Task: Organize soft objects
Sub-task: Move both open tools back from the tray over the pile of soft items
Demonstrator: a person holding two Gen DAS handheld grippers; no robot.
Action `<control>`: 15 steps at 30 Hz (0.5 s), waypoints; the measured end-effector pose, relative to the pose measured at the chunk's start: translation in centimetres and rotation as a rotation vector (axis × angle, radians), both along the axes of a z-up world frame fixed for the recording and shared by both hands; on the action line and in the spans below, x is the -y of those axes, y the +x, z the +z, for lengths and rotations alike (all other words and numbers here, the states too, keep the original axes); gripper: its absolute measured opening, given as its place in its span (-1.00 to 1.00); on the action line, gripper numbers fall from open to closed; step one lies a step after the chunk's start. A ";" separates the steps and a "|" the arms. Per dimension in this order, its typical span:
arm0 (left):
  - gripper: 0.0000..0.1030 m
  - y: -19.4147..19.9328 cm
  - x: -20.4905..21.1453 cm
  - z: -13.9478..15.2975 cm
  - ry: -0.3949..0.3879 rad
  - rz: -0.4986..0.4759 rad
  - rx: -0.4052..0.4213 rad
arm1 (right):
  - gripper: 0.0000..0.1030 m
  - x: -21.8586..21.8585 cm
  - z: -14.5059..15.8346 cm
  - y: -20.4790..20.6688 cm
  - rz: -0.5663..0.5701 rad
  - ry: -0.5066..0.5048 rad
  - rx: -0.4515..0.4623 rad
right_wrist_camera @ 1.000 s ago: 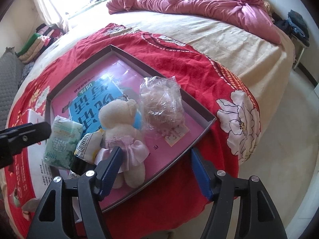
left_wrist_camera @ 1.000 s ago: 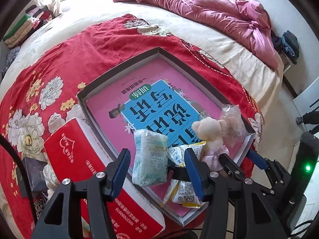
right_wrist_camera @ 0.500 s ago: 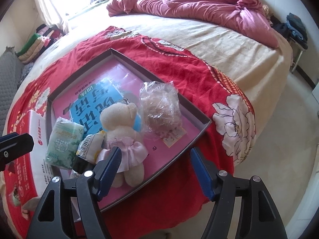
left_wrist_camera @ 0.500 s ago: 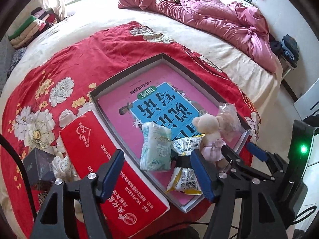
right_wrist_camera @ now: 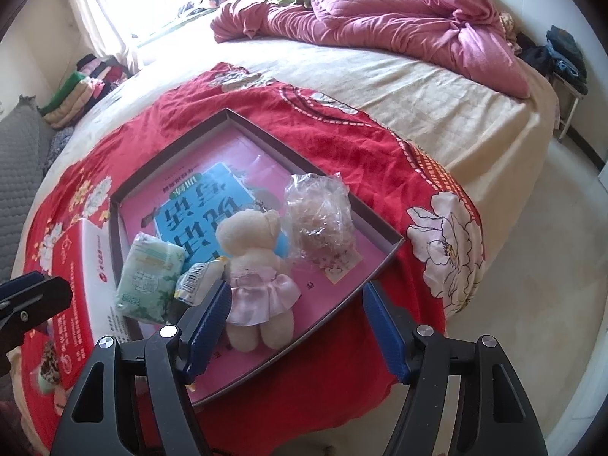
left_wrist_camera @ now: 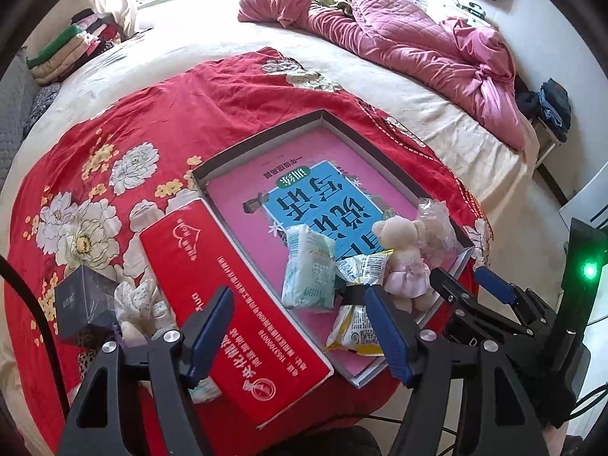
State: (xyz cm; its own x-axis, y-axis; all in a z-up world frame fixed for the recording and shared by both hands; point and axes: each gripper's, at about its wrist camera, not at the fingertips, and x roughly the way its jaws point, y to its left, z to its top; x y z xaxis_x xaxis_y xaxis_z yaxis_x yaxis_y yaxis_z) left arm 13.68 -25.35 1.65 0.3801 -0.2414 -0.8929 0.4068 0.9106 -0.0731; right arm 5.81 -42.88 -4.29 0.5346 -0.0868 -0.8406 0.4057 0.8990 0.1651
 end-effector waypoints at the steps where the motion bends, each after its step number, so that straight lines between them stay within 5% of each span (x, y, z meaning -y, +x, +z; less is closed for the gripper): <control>1: 0.41 -0.2 -0.2 0.2 -0.002 0.007 0.006 | 0.42 -0.2 0.2 -0.1 0.002 0.000 0.007; 15: 0.55 -2.6 -3.2 1.6 -0.006 0.051 0.040 | 0.42 -2.4 4.1 -1.1 0.044 -0.026 0.104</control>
